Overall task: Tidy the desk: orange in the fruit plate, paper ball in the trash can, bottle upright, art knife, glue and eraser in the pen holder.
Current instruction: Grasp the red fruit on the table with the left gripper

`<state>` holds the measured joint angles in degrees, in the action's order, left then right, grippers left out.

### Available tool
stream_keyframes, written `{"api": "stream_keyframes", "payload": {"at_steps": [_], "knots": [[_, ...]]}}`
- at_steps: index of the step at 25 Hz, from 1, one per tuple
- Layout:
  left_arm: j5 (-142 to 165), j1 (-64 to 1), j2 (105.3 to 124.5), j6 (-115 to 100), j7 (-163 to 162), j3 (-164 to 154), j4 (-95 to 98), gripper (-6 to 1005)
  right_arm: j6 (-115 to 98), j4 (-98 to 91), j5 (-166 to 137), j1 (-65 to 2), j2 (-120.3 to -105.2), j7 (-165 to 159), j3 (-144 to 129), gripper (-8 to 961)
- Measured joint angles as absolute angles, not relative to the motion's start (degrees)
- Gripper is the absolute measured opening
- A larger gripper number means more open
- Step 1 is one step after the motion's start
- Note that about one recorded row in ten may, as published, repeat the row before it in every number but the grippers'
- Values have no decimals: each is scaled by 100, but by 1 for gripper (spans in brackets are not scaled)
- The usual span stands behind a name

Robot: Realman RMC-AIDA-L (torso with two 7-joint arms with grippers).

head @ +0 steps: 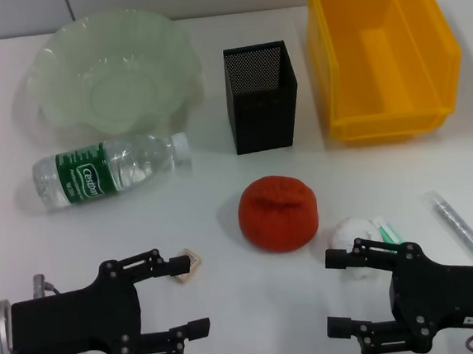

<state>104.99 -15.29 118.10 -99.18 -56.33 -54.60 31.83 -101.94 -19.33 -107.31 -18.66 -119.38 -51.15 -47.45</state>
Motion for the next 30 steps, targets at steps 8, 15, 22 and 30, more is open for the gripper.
{"api": "stream_keyframes", "payload": {"at_steps": [8,15,22,30], "knots": [[10503,-1529,11815,-9902,-5634,-5464,3164,805,-10194,-1933,-10731,-1871,-11946,-5115,-4746,822],[10477,-1554,11830,-9866,-5634,-5455,3174,804,-10166,-1875,-10723,-1879,-11953,-5101,-4745,822],[10242,-1801,11858,-9782,-5662,-5445,3193,803,-10070,-1743,-10714,-1942,-11963,-5027,-4750,823],[9925,-2077,11859,-9685,-5651,-5428,3214,802,-10056,-1630,-10714,-1935,-11962,-4864,-4692,823]]}}
